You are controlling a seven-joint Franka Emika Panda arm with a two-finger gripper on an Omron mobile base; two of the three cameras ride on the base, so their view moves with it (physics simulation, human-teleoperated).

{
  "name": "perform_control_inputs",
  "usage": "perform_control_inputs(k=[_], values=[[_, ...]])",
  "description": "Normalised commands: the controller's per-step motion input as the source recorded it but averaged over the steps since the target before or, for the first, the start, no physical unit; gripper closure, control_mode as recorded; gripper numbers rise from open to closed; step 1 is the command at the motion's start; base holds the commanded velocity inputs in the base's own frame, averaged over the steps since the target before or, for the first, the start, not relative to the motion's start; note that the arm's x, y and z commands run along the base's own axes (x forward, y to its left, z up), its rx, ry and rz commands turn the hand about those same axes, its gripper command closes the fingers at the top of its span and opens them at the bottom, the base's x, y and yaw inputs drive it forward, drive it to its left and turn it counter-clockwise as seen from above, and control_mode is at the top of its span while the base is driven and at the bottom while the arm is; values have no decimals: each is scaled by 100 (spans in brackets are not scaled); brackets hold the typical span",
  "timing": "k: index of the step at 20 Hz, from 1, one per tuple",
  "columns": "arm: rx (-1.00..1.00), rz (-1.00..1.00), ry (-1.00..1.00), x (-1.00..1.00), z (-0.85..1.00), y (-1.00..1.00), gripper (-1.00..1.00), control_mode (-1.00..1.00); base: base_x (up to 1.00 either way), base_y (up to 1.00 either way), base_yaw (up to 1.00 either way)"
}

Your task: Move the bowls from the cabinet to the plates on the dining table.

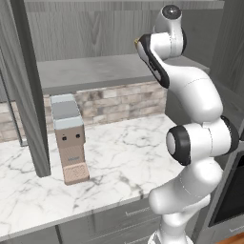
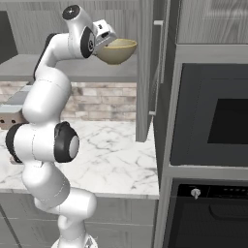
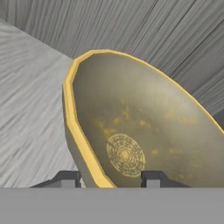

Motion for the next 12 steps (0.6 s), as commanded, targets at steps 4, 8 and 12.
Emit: perform_control_inputs(k=[4, 8, 12], values=[[0, 0, 0, 0, 0, 0, 100, -100, 0, 0, 0], [0, 0, 0, -8, 0, 4, 100, -100, 0, 0, 0], [0, 0, -12, -52, 14, 0, 100, -100, 0, 0, 0]])
